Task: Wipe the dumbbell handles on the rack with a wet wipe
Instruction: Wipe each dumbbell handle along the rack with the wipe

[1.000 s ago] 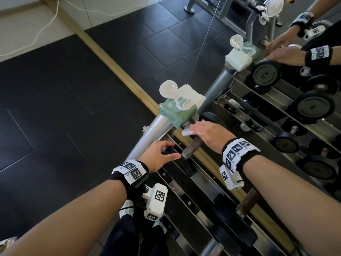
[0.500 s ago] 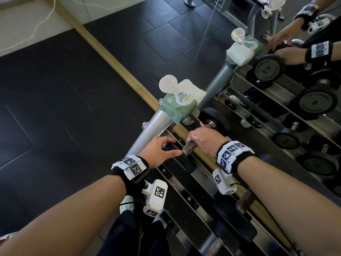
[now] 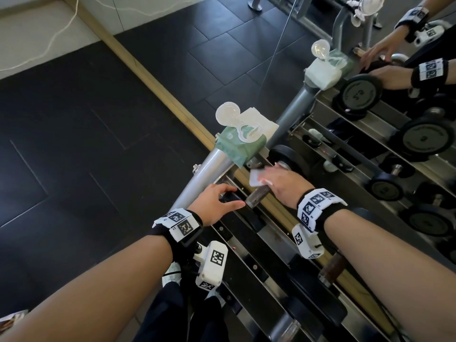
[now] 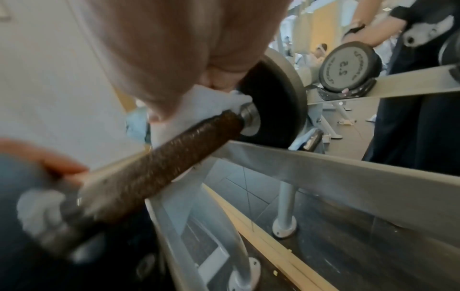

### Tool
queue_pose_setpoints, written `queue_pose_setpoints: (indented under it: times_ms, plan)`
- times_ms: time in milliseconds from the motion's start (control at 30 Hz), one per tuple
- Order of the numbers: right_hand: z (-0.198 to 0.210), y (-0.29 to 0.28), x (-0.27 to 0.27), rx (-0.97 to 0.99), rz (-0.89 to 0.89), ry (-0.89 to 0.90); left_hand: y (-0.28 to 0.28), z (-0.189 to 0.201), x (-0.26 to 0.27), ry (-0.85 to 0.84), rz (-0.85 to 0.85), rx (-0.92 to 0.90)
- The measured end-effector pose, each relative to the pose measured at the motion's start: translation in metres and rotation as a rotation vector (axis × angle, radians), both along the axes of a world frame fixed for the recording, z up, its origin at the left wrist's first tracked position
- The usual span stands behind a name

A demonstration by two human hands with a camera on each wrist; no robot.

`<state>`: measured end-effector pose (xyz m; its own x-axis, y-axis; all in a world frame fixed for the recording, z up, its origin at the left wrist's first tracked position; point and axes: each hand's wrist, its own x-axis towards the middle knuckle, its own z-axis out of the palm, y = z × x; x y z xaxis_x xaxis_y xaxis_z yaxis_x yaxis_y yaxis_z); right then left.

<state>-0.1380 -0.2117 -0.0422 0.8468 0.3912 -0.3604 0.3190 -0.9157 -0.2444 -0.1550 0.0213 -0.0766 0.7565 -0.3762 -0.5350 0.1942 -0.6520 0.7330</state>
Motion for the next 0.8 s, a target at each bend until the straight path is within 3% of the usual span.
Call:
queue_pose_setpoints:
  times_ms: [67,133,333,400,467,567,700,800]
  plan:
    - [-0.003,0.001,-0.008,-0.077,0.073,-0.030,-0.001,0.001,-0.001,0.005,-0.005,0.005]
    - [-0.002,0.005,-0.017,-0.025,0.049,-0.040,-0.003,0.003,-0.002,0.000,-0.022,0.012]
    - [0.005,0.011,-0.018,0.370,-0.392,0.237,-0.005,0.005,-0.002,-0.057,0.019,0.046]
    - [0.012,0.006,-0.012,0.383,-0.467,0.152,-0.007,0.006,-0.004,-0.053,0.025,0.043]
    - [0.018,0.002,-0.009,0.423,-0.529,-0.099,-0.007,0.006,-0.004,-0.042,0.019,0.050]
    - [0.024,0.001,-0.013,0.442,-0.424,-0.242,-0.006,0.006,-0.002,-0.027,0.012,0.054]
    - [0.011,-0.003,-0.026,0.035,-0.127,0.030,-0.005,0.005,-0.001,-0.029,-0.006,0.060]
    - [0.006,-0.002,-0.041,0.032,-0.143,0.148,-0.005,0.004,-0.002,-0.035,-0.014,0.050]
